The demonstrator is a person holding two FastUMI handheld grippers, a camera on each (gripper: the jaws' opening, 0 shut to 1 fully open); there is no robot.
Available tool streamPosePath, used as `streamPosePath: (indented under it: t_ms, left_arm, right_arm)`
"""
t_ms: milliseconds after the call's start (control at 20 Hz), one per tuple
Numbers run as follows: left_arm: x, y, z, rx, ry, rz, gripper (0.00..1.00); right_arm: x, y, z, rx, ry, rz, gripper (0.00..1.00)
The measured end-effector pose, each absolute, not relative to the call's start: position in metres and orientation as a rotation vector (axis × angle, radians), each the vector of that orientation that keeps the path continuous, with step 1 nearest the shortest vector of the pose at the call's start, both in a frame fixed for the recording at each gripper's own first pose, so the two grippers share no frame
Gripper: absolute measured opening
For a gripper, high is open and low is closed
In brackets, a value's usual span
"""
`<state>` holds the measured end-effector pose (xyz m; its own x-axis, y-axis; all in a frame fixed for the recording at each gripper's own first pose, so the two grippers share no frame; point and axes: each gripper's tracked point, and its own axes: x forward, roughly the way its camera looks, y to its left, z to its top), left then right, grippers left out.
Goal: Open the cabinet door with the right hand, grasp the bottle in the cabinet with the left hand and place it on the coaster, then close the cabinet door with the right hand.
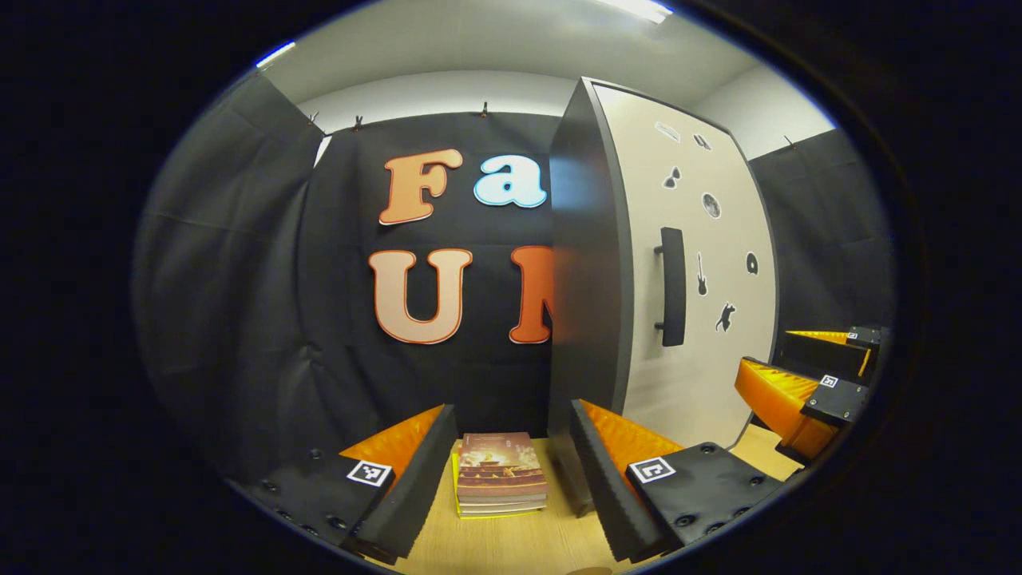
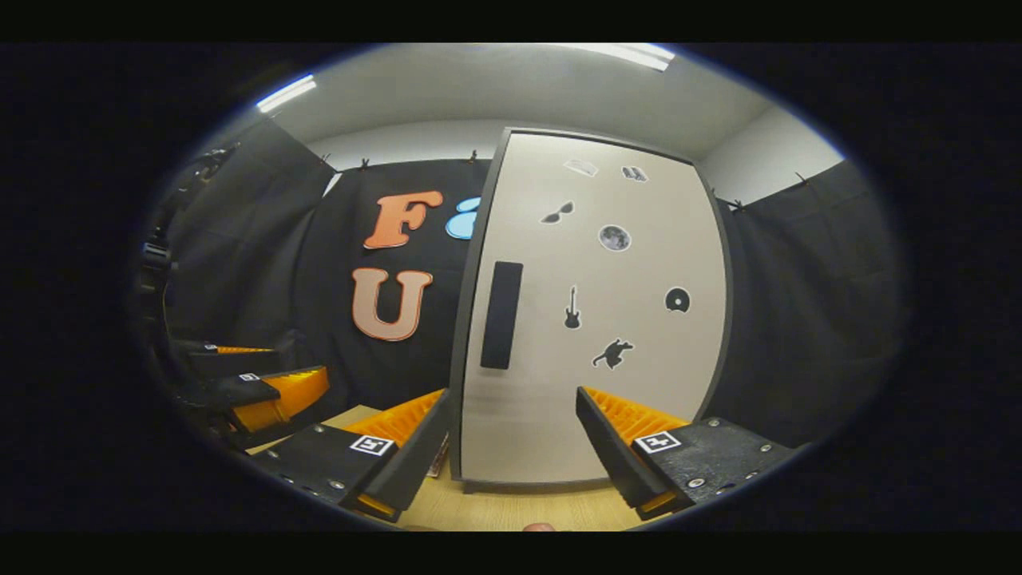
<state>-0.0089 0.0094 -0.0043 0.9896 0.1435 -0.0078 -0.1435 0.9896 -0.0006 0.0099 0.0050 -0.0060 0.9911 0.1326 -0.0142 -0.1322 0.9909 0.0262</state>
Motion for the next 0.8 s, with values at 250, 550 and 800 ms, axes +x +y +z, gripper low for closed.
streamPosePath:
  t_ms: [250, 550, 800]
  left_arm:
    - [-0.004, 0.015, -0.007, -0.015, 0.011, 0.183, 0.92]
    - [0.009, 0.020, -0.011, -0.004, 0.007, 0.194, 0.93]
    - [0.018, 0.021, -0.015, -0.010, 0.011, 0.175, 0.93]
  right_arm:
    - [0.029, 0.015, -0.006, 0.026, 0.006, 0.180, 0.94]
    - [0.064, 0.019, -0.012, 0.046, 0.042, 0.176, 0.94]
    - [0.097, 0.023, 0.000, 0.046, 0.023, 0.156, 0.92]
